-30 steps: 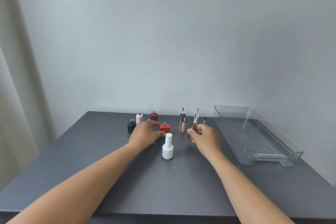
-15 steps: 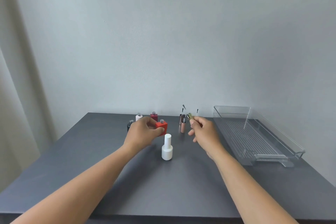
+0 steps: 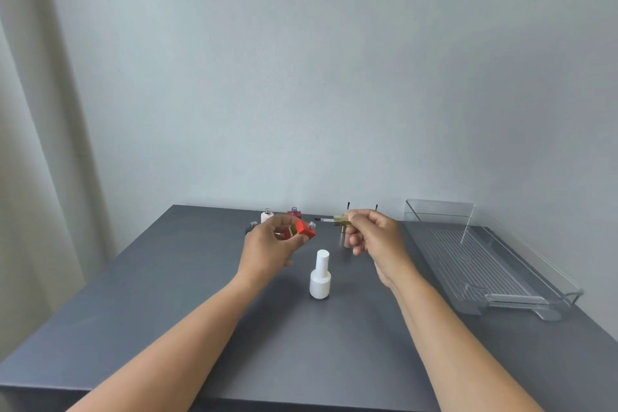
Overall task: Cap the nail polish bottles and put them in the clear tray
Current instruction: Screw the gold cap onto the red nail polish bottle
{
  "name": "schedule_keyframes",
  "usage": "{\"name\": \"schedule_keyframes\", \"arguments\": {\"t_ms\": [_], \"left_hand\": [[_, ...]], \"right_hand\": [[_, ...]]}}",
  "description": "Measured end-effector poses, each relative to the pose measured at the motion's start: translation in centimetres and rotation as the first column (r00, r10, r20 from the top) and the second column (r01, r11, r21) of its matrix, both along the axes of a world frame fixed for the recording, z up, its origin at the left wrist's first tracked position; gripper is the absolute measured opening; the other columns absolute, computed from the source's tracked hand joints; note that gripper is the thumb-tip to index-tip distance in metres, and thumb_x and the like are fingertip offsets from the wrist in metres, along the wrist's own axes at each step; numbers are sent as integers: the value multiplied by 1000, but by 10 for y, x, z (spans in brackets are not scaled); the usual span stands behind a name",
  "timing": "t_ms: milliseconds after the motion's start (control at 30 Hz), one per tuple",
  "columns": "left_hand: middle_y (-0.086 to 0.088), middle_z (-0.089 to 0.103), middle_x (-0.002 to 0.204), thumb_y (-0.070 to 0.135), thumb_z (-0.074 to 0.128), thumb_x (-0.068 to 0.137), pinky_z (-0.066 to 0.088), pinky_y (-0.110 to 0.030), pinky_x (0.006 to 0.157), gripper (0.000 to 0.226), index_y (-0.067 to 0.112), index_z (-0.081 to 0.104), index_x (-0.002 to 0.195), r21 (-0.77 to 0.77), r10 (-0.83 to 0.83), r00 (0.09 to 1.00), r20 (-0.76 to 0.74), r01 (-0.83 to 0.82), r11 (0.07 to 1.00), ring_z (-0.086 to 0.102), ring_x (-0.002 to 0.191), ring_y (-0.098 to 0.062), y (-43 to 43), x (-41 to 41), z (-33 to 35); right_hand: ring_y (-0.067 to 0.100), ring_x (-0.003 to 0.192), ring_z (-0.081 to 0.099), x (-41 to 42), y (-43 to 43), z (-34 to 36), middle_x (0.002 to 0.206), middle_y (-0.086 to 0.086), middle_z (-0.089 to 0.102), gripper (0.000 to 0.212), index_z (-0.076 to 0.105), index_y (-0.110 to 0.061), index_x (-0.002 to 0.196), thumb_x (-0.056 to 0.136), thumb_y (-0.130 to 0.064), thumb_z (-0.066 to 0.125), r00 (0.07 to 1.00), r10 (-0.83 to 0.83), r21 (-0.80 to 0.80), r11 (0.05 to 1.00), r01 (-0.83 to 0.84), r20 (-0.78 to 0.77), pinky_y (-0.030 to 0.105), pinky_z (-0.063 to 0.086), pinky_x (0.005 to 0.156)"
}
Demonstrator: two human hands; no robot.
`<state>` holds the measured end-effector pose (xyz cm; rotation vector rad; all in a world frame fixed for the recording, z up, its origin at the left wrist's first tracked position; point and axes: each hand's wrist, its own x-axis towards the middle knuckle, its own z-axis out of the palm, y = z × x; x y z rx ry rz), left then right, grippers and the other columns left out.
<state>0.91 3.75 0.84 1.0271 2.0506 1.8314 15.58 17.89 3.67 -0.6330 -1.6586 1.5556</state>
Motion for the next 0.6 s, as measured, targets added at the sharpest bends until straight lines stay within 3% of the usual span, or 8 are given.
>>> {"name": "schedule_keyframes", "arguments": {"t_ms": [367, 600], "left_hand": [[3, 63, 81, 27, 84, 76, 61, -28, 54, 20, 42, 74, 86, -37, 15, 1000, -19, -15, 999, 56, 52, 1, 1, -2, -4], [7, 66, 76, 29, 83, 76, 63, -36, 58, 23, 48, 74, 83, -56, 21, 998, -55, -24, 998, 56, 53, -1, 1, -2, -3]], "right_hand": [[17, 55, 50, -2, -2, -5, 67, 6, 59, 14, 73, -8, 86, 88, -18, 62, 999, -19, 17, 1000, 18, 30, 26, 42, 44], [12, 51, 48, -3, -4, -7, 65, 4, 58, 12, 72, -12, 86, 88, -18, 62, 998, -23, 64, 998, 19, 60, 24, 42, 44]]}}
